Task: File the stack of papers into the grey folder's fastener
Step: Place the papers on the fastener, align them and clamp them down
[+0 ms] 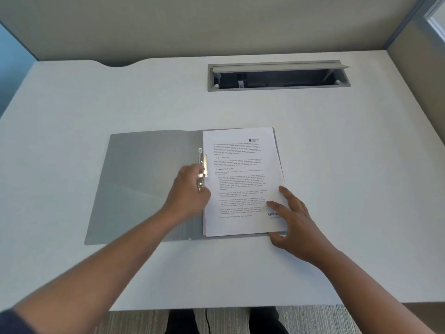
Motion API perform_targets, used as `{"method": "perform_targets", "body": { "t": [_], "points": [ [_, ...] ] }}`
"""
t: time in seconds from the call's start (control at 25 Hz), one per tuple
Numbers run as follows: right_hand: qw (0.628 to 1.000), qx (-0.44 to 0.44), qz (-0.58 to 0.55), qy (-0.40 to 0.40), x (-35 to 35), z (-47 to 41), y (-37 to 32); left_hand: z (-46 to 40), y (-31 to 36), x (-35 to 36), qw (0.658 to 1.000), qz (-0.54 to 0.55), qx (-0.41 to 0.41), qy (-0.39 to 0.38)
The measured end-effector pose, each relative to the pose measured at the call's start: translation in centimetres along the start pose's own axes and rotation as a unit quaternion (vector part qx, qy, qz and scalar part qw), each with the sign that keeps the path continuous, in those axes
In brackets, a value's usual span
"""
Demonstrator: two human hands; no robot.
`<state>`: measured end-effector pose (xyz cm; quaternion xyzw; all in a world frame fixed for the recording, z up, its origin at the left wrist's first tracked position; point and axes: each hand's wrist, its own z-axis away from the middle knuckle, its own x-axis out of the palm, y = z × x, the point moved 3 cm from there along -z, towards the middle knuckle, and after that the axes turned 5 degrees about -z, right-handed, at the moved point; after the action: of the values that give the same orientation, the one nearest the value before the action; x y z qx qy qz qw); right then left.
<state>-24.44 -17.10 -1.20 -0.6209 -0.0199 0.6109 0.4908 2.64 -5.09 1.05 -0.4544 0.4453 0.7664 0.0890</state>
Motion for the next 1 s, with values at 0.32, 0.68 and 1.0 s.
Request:
{"method": "perform_targets", "body": {
  "t": [0.32,0.68,1.0],
  "points": [
    [1.000,0.002,0.002,0.009,0.0,0.4,-0.3,7.8,-2.6,4.1,0.998,-0.010,-0.018,-0.062],
    [0.999,0.002,0.032,0.016,0.1,0.4,-0.5,8.6,-2.4,4.3,0.997,0.053,-0.018,-0.045],
    [0.999,0.041,0.018,0.001,0.5,0.3,-0.8,9.4,-2.8,5.2,0.997,0.067,-0.032,-0.034]
  ]
}}
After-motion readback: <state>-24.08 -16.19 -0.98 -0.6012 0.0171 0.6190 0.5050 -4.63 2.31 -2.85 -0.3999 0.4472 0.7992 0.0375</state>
